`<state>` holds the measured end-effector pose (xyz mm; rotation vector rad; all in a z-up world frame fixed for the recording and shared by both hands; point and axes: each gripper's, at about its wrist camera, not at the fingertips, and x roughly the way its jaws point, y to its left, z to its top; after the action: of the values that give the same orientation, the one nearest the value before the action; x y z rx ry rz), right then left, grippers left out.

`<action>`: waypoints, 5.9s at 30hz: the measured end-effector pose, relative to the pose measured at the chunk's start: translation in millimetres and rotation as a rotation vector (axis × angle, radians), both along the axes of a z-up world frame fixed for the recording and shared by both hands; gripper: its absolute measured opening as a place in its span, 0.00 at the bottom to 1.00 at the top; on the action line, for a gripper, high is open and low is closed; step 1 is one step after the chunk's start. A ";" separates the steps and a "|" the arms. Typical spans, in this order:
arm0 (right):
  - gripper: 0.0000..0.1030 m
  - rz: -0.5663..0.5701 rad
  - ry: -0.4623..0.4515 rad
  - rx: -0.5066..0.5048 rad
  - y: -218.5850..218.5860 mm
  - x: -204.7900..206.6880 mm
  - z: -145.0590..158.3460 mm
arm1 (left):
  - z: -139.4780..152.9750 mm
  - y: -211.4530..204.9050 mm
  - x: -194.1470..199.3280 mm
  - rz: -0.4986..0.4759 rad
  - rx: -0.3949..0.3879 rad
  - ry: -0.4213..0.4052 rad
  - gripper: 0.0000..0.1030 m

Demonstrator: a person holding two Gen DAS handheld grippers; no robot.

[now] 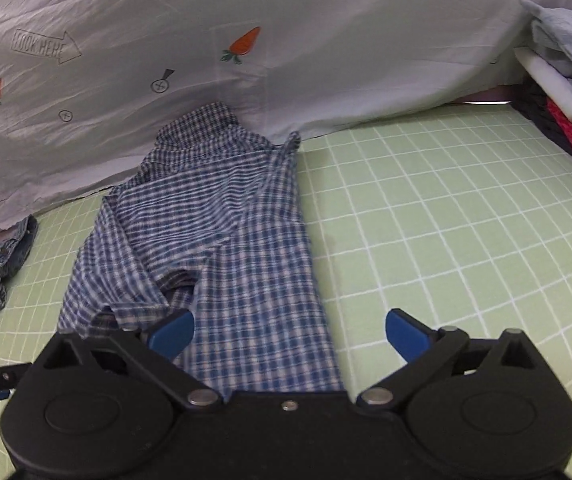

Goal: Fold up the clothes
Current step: 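Pinch the shirt body near the hem with the right gripper, then pull the shirt body flat with the right gripper and release, then grasp the shirt hem with the left gripper while the right gripper grasps it too, then fold the hem up toward the collar with both grippers, then release the hem and withdraw both grippers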

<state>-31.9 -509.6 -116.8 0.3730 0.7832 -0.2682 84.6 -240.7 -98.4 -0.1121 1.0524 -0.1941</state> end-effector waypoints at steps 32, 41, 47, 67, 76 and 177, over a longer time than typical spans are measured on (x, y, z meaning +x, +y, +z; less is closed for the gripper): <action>0.05 0.164 -0.045 0.250 57.0 -37.1 21.7 | 8.4 15.0 -74.2 -0.029 0.034 0.012 0.90; 0.05 0.112 -0.059 0.285 43.7 -101.5 26.0 | 13.8 7.5 -130.1 -0.063 0.040 0.005 0.90; 0.05 0.086 -0.023 0.312 38.1 -139.3 16.7 | 5.9 1.7 -163.9 -0.091 0.054 0.032 0.90; 0.09 0.077 0.146 0.237 42.7 -182.0 -28.4 | -15.9 13.0 -205.4 -0.108 0.124 0.122 0.90; 0.61 0.083 0.204 0.072 52.2 -188.4 -26.6 | -27.7 9.9 -200.7 -0.144 0.159 0.154 0.90; 0.56 -0.036 0.037 0.172 -54.4 2.7 -4.0 | 37.5 -19.8 14.4 0.005 -0.189 -0.057 0.83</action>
<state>-29.2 -564.0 -120.8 0.5455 0.8390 -0.2431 99.0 -260.4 -60.9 -0.2778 0.9753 -0.2905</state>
